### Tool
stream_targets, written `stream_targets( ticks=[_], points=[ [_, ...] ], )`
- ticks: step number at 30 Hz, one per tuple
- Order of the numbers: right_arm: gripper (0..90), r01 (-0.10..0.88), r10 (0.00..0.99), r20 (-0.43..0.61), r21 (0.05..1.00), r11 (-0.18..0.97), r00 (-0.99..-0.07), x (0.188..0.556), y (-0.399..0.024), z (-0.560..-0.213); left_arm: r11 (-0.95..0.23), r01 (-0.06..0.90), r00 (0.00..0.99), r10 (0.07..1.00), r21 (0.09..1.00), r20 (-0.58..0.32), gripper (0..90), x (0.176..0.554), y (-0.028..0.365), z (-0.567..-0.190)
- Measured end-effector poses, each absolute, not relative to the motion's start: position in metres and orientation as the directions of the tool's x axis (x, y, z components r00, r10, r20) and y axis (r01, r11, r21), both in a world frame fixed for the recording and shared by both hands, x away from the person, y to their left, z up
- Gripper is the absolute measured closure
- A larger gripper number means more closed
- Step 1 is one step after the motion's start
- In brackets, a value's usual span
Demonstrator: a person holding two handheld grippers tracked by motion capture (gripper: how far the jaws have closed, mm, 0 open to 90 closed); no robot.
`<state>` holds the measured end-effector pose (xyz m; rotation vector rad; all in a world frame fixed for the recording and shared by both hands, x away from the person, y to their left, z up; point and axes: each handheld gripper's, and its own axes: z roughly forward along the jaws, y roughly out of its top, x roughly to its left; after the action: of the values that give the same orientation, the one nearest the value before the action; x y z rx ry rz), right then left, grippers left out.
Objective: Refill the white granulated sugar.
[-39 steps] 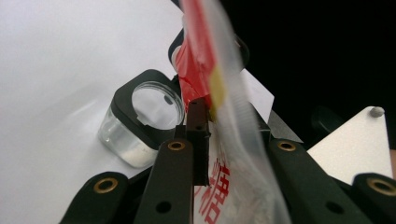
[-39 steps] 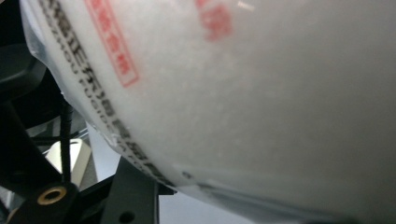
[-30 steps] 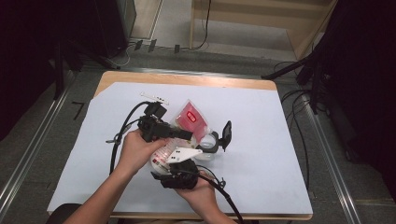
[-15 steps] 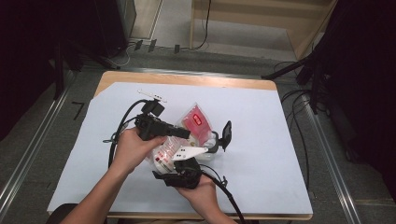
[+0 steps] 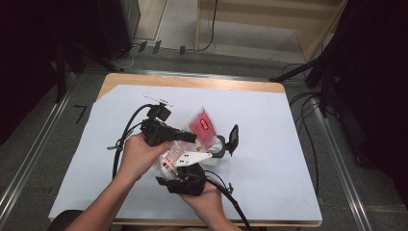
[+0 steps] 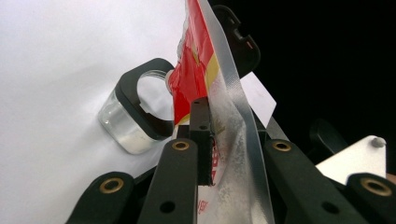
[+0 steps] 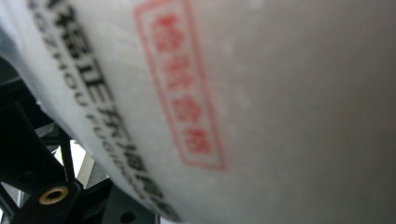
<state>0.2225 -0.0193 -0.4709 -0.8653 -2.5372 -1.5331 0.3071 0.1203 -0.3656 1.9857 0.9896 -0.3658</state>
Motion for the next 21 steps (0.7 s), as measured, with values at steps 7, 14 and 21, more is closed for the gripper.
stream_targets(
  ticks=[7, 14, 21],
  points=[
    [61.2, 0.496, 0.375, 0.373, 0.808, 0.318, -0.849, 0.226, -0.02, -0.463, -0.372, 0.733, 0.673, 0.52, 0.569, -0.527, 76.2, 0.305, 0.114, -0.356],
    [57.6, 0.405, 0.392, 0.252, 0.832, 0.38, -0.885, 0.221, -0.015, -0.459, -0.408, 0.746, 0.663, 0.53, 0.527, -0.528, 85.5, 0.313, 0.112, -0.35],
    [61.6, 0.437, 0.387, 0.302, 0.836, 0.332, -0.871, 0.227, -0.013, -0.455, -0.442, 0.759, 0.65, 0.553, 0.478, -0.521, 83.2, 0.322, 0.103, -0.341]
  ],
)
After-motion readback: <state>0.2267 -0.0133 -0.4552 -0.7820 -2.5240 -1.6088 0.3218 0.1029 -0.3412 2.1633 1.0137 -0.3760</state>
